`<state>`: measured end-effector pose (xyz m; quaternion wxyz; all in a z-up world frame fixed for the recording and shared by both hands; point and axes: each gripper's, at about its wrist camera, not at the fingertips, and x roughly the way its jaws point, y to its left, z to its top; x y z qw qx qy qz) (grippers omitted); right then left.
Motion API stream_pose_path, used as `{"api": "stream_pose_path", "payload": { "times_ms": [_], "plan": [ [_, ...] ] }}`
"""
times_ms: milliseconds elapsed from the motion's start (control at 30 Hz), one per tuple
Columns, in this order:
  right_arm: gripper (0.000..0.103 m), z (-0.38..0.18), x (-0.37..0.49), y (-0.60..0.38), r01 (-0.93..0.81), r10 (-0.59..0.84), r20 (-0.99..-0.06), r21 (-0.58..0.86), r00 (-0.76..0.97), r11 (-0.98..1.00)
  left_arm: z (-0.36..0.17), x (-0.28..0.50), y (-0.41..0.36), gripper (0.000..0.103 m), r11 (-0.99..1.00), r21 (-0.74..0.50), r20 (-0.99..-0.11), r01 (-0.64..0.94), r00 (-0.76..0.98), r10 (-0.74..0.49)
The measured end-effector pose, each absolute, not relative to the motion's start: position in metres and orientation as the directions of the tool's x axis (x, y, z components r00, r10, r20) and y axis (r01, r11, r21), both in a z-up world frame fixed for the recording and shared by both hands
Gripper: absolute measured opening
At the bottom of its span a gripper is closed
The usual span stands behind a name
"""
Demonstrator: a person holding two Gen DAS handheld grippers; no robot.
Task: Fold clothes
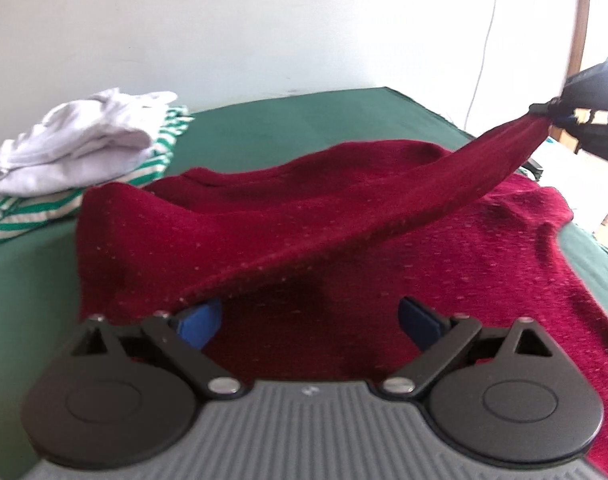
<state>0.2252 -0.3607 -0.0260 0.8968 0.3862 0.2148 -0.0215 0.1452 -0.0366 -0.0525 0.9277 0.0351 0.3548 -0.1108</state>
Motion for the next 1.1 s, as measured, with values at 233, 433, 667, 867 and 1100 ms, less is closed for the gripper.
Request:
{"api": "stream_pose_path", "payload": {
  "times_ms": [233,433,667,867,1100],
  "plan": [
    [0.005,-0.056,0.232,-0.374,0.279,0.1,-0.478,0.656,0.873,0.701,-0.047,0.124,-0.071,0.042,0.923,0.169,-0.641,0.345,0.75,-0.162],
    [0.005,-0.052,0.226,-0.376,0.257,0.117,-0.455,0.677,0.883,0.689,-0.04,0.128,-0.054,0.005,0.895,0.331,-0.584,0.299,0.81,-0.055],
    [0.005,-0.041,0.23,-0.374,0.204,0.144,-0.433,0.659,0.89,0.724,-0.047,0.139,-0.052,0.095,0.873,0.327,-0.574,0.363,0.81,-0.121],
    [0.004,-0.037,0.227,-0.388,0.24,0.084,-0.436,0.634,0.896,0.735,-0.064,0.163,-0.064,0.094,0.884,0.203,-0.647,0.42,0.735,-0.201],
    [0.004,-0.064,0.23,-0.398,0.306,0.07,-0.526,0.592,0.848,0.745,-0.08,0.183,-0.055,0.096,0.92,0.075,-0.695,0.384,0.681,-0.228]
  ]
}}
